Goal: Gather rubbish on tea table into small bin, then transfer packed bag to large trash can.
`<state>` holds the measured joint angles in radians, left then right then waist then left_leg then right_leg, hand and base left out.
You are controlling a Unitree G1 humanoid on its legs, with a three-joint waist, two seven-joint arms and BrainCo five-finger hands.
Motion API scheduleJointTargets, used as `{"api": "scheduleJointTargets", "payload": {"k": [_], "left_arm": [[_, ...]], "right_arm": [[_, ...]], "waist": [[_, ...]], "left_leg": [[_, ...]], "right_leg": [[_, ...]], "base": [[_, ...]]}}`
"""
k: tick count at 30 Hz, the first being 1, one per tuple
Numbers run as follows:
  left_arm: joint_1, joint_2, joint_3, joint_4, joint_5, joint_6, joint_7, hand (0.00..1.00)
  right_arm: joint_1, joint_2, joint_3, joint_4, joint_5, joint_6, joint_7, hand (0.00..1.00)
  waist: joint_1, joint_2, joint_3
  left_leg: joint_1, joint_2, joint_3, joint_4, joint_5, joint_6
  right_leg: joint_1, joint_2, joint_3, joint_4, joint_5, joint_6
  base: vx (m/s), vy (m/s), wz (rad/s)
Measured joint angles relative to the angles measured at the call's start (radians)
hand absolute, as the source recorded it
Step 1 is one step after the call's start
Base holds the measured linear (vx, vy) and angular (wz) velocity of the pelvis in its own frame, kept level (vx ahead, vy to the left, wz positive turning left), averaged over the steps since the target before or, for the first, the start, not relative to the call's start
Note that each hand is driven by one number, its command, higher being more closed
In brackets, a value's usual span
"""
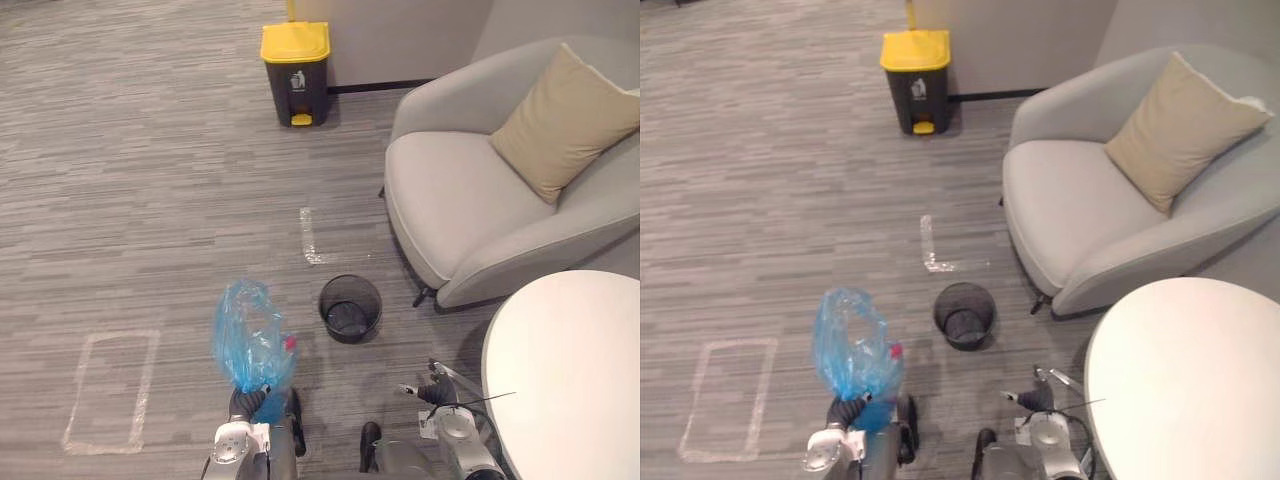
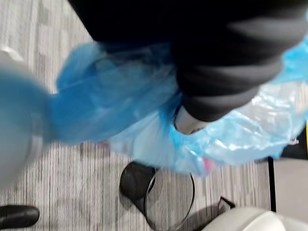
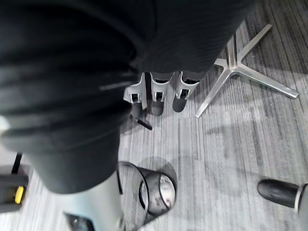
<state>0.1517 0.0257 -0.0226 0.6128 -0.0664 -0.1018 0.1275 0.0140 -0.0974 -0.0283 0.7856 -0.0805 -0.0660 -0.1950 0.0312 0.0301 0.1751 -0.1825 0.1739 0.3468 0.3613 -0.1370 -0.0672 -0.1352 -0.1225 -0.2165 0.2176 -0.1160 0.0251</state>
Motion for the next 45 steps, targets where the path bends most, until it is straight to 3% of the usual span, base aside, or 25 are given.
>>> {"api": "scheduleJointTargets", "payload": {"k": [2,4,9,12,14,15,16,17,18,20,22,23,24,25,27,28,29,32,34,36,38,39,40,43,45], "left_arm": [[-0.008,0.009,-0.004,0.009,0.002,0.001,-0.001,1.0],[-0.004,0.045,-0.019,0.019,0.004,0.003,-0.004,1.0],[-0.001,0.08,-0.033,0.028,0.006,0.003,-0.004,1.0],[0.01,0.084,-0.028,0.028,0.008,0.004,-0.005,1.0],[0.027,0.089,-0.014,0.028,0.007,0.005,-0.005,1.0],[0.032,0.095,-0.014,0.028,0.007,0.005,-0.004,1.0],[0.033,0.109,-0.013,0.028,0.007,0.007,-0.003,1.0],[0.03,0.108,-0.012,0.028,0.007,0.009,-0.001,1.0],[0.018,0.118,-0.003,0.027,0.005,0.013,0.002,1.0],[0.012,0.119,0.005,0.028,0.005,0.013,0.002,1.0],[0.0,0.107,0.003,0.029,0.005,0.014,0.002,1.0],[-0.005,0.107,0.003,0.029,0.005,0.015,0.002,1.0],[-0.01,0.105,-0.004,0.03,0.006,0.014,0.001,1.0],[-0.019,0.091,-0.008,0.034,0.006,0.014,0.0,1.0],[-0.023,0.073,-0.008,0.026,0.006,0.014,-0.001,1.0],[-0.021,0.057,-0.007,0.019,0.006,0.015,-0.005,1.0],[-0.009,0.046,-0.005,-0.008,0.005,0.015,-0.007,1.0],[-0.004,0.026,0.006,-0.04,0.005,0.014,-0.019,1.0],[-0.006,0.02,0.008,-0.054,0.005,0.013,-0.021,1.0],[-0.013,0.017,0.019,-0.048,0.005,0.015,-0.022,1.0],[-0.019,0.011,0.019,-0.038,0.006,0.02,-0.023,1.0],[-0.019,0.007,0.019,-0.035,0.006,0.02,-0.023,1.0],[-0.02,0.001,0.02,-0.023,0.005,0.02,-0.022,1.0],[-0.025,0.03,0.023,-0.004,0.006,0.025,-0.019,1.0],[-0.008,0.043,0.01,-0.005,0.006,0.03,-0.018,1.0]], "right_arm": [[0.001,0.003,-0.015,0.011,0.0,0.001,0.001,0.0],[0.018,0.037,-0.017,0.021,0.0,0.006,0.01,0.0],[0.027,0.037,-0.025,0.069,0.0,0.011,0.02,0.0],[0.027,0.038,-0.049,0.101,0.0,0.013,0.02,0.0],[0.033,0.04,-0.049,0.108,-0.002,0.027,0.022,0.0],[0.035,0.043,-0.049,0.108,-0.005,0.029,0.023,0.0],[0.035,0.048,-0.052,0.108,-0.008,0.029,0.024,0.0],[0.036,0.045,-0.052,0.108,-0.008,0.029,0.025,0.0],[0.023,0.051,-0.042,0.108,-0.006,0.025,0.029,0.0],[0.025,0.045,-0.048,0.108,-0.006,0.025,0.027,0.0],[0.024,0.043,-0.06,0.108,-0.006,0.025,0.028,0.0],[0.024,0.043,-0.063,0.104,-0.006,0.025,0.028,0.0],[0.029,0.043,-0.073,0.097,-0.004,0.024,0.027,0.0],[0.026,0.039,-0.087,0.095,-0.006,0.025,0.027,0.0],[0.028,0.043,-0.097,0.089,-0.005,0.028,0.027,0.0],[0.041,0.043,-0.096,0.075,-0.004,0.029,0.027,0.0],[0.063,0.053,-0.089,0.037,0.001,0.029,0.027,0.0],[0.066,0.061,-0.083,-0.008,0.003,0.027,0.026,0.0],[0.064,0.059,-0.085,-0.026,0.003,0.025,0.025,0.0],[0.062,0.062,-0.094,-0.024,0.003,0.028,0.022,0.0],[0.066,0.059,-0.119,-0.008,0.003,0.029,0.017,0.0],[0.065,0.052,-0.128,0.015,0.003,0.028,0.016,0.0],[0.064,0.034,-0.126,0.041,0.002,0.032,0.013,0.0],[0.074,0.083,-0.118,0.069,0.001,0.041,0.013,0.0],[0.075,0.106,-0.116,0.064,0.001,0.042,0.019,0.0]], "waist": [[-0.008,0.004,-0.005],[-0.011,-0.03,-0.017],[-0.022,-0.034,-0.022],[-0.025,-0.043,-0.023],[-0.026,-0.071,-0.023],[-0.026,-0.081,-0.029],[-0.032,-0.101,-0.033],[-0.037,-0.099,-0.026],[-0.048,-0.059,-0.006],[-0.06,-0.078,-0.01],[-0.079,-0.069,-0.002],[-0.084,-0.066,0.0],[-0.09,-0.068,-0.003],[-0.088,-0.043,-0.001],[-0.093,-0.032,0.003],[-0.093,-0.024,0.005],[-0.086,-0.021,0.005],[-0.057,-0.025,0.003],[-0.029,-0.034,0.001],[-0.021,-0.048,0.01],[-0.022,-0.06,0.015],[-0.022,-0.049,0.009],[-0.018,-0.033,0.007],[-0.018,-0.09,-0.012],[-0.014,-0.099,-0.001]], "left_leg": [[0.029,-0.022,0.019,-0.105,-0.009,-0.007],[0.054,-0.089,-0.002,-0.195,0.041,0.019],[0.073,-0.169,-0.064,-0.273,0.08,0.063],[0.077,-0.21,-0.091,-0.282,0.065,0.082],[0.07,-0.236,-0.109,-0.23,0.022,0.097],[0.061,-0.24,-0.117,-0.212,0.008,0.1],[0.056,-0.263,-0.146,-0.18,-0.023,0.118],[0.062,-0.264,-0.16,-0.169,-0.035,0.126],[0.128,-0.202,-0.204,-0.153,-0.085,0.131],[0.173,-0.204,-0.213,-0.163,-0.103,0.1],[0.231,-0.198,-0.242,-0.203,-0.118,0.082],[0.241,-0.195,-0.25,-0.212,-0.121,0.076],[0.265,-0.189,-0.273,-0.219,-0.137,0.05],[0.271,-0.161,-0.274,-0.199,-0.146,0.03],[0.252,-0.144,-0.252,-0.099,-0.145,0.012],[0.219,-0.116,-0.209,0.059,-0.138,-0.004],[0.15,-0.065,-0.158,0.296,-0.105,-0.048],[0.019,0.048,-0.048,0.569,-0.149,0.013],[-0.051,0.076,-0.024,0.536,-0.168,0.043],[-0.107,0.078,-0.034,0.406,-0.173,0.03],[-0.139,0.039,-0.085,0.199,-0.137,0.009],[-0.138,0.014,-0.138,0.052,-0.07,-0.007],[-0.125,0.003,-0.191,-0.036,0.072,-0.046],[-0.112,-0.056,-0.161,0.011,-0.006,-0.014],[-0.024,-0.065,-0.088,0.014,-0.067,0.008]], "right_leg": [[0.01,-0.006,-0.032,-0.041,0.03,0.035],[0.045,-0.041,-0.053,-0.115,0.073,0.06],[0.082,-0.099,-0.112,-0.139,0.086,0.082],[0.078,-0.134,-0.134,-0.087,0.023,0.104],[0.053,-0.18,-0.115,0.037,-0.065,0.106],[0.042,-0.188,-0.099,0.067,-0.082,0.1],[0.025,-0.203,-0.068,0.15,-0.092,0.066],[-0.005,-0.212,-0.054,0.235,-0.081,0.049],[-0.179,-0.076,0.027,0.374,-0.13,0.019],[-0.202,0.003,0.017,0.238,-0.086,-0.019],[-0.214,0.05,-0.023,0.117,-0.022,-0.016],[-0.214,0.056,-0.026,0.09,0.002,-0.02],[-0.191,0.068,-0.027,0.07,0.085,-0.062],[-0.172,0.078,-0.057,0.084,0.062,-0.084],[-0.131,0.08,-0.082,0.086,0.021,-0.094],[-0.071,0.093,-0.088,0.07,0.001,-0.1],[0.004,0.109,-0.082,0.034,-0.017,-0.105],[0.109,0.131,-0.023,-0.012,-0.048,-0.11],[0.14,0.121,0.027,-0.041,-0.049,-0.108],[0.181,0.087,0.066,-0.057,-0.068,-0.077],[0.216,0.05,0.087,-0.069,-0.09,-0.041],[0.227,0.037,0.105,-0.071,-0.113,-0.006],[0.234,0.039,0.132,-0.069,-0.137,0.034],[0.206,-0.029,0.188,0.014,-0.144,0.049],[0.083,-0.061,0.249,0.337,-0.125,0.089]], "base": [[-0.1,0.224,0.53],[-0.08,0.215,0.48],[-0.04,0.15,0.48],[0.02,0.098,0.41],[0.07,0.077,0.37],[0.15,0.045,0.45],[0.14,0.029,0.34],[0.44,0.07,0.54],[0.48,0.041,0.44],[0.45,-0.026,0.4],[0.51,-0.086,0.33],[0.6,-0.114,0.51],[0.5,-0.109,0.41],[0.5,-0.115,0.41],[0.44,-0.122,0.27],[0.6,-0.151,0.17],[0.58,-0.13,0.0],[0.41,-0.027,-0.45],[0.3,0.034,-0.77],[0.33,0.148,-0.59],[0.36,0.256,-0.31],[0.39,0.412,-0.52],[0.32,0.367,-0.59],[0.36,0.323,-0.45],[0.36,0.31,-0.83]]}}
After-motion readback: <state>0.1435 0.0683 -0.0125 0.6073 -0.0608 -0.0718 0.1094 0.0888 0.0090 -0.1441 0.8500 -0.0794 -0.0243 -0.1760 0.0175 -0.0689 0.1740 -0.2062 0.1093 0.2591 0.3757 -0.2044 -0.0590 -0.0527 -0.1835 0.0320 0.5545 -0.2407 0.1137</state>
